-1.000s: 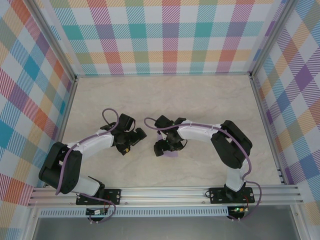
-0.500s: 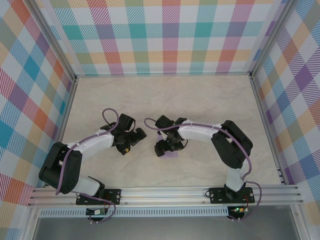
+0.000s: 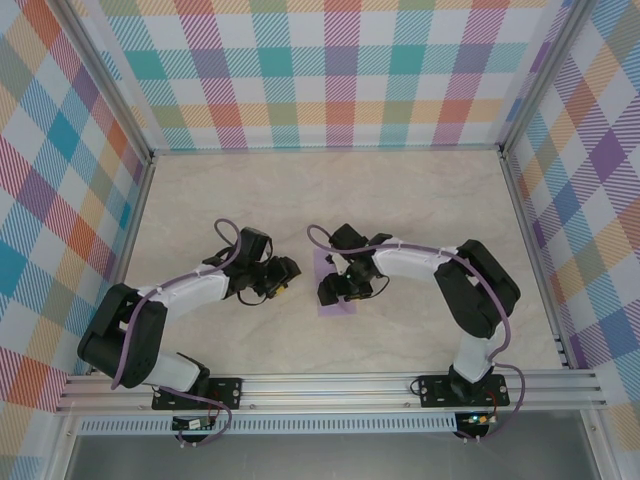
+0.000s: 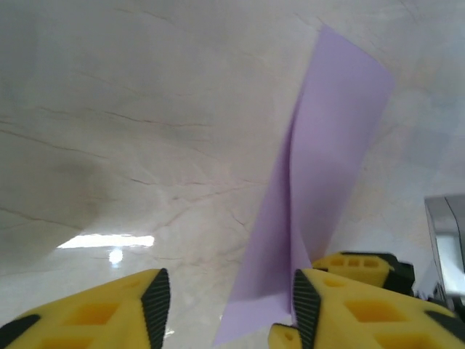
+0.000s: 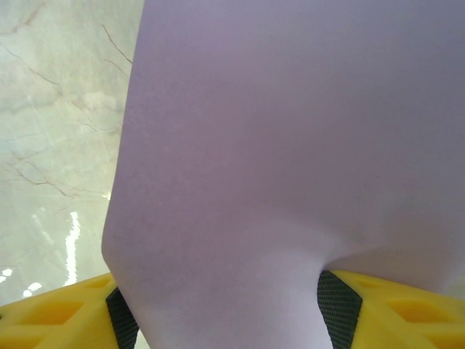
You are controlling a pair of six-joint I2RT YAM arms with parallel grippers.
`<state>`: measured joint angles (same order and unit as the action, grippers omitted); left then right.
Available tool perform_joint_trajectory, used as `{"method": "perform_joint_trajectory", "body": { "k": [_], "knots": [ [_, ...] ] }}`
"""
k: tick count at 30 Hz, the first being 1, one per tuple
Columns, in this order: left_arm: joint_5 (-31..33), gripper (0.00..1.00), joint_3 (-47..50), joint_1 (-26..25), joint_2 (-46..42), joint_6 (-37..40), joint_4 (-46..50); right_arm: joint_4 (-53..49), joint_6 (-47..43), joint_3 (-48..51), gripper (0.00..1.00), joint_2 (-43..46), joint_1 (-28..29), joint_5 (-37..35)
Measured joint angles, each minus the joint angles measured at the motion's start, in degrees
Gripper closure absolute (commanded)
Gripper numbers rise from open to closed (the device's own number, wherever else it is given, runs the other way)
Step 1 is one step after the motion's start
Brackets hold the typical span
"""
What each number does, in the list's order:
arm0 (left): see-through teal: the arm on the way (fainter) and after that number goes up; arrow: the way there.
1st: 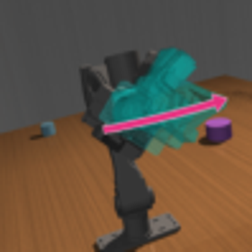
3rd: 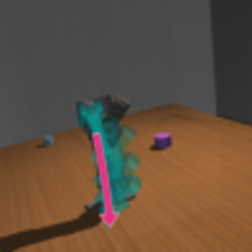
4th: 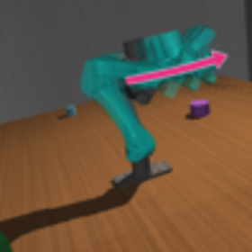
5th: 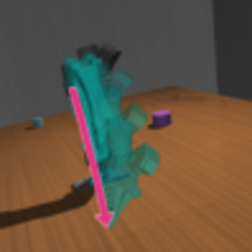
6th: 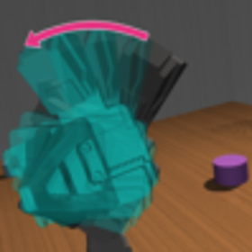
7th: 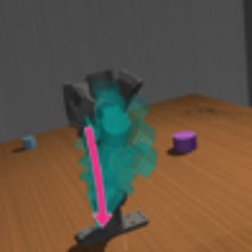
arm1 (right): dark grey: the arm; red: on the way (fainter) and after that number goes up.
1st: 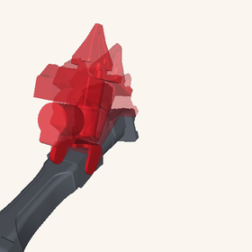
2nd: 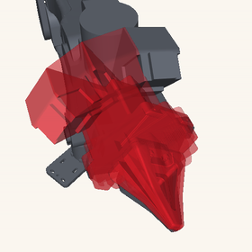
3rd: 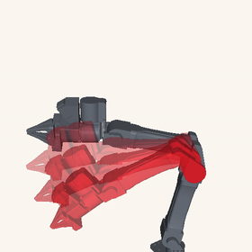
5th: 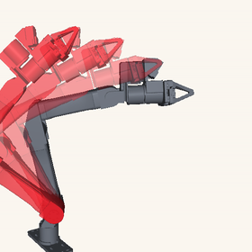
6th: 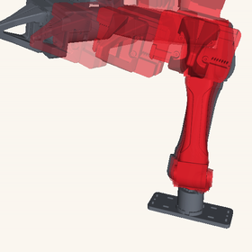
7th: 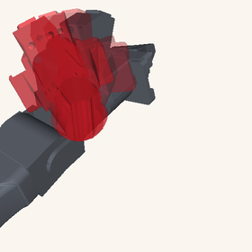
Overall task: Fold a paper plane with a square sheet of paper (pick it up from the middle)
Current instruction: Fold the triangle a second time at the center of the table.
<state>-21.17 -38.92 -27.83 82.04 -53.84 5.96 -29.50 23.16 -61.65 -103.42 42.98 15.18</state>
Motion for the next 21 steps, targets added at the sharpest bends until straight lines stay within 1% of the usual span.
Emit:
{"method": "perform_joint_trajectory", "body": {
  "k": [6,12,21],
  "knots": [
    [-3.4,0.71,0.5,-3.6,4.0,-1.1,-6.1,2.3,0.1,1.8,0.32,0.7,-2.1,4.2],
    [-4.9,0.83,-0.5,-7.7,9.8,-1.9,-8.7,3.4,0.1,2.8,0.32,1.3,-2.9,6.1],
    [-6.3,0.88,-0.7,-8.5,13.4,-3.7,-14.0,5.9,0.2,5.0,0.32,2.6,-4.5,8.8]
  ]
}}
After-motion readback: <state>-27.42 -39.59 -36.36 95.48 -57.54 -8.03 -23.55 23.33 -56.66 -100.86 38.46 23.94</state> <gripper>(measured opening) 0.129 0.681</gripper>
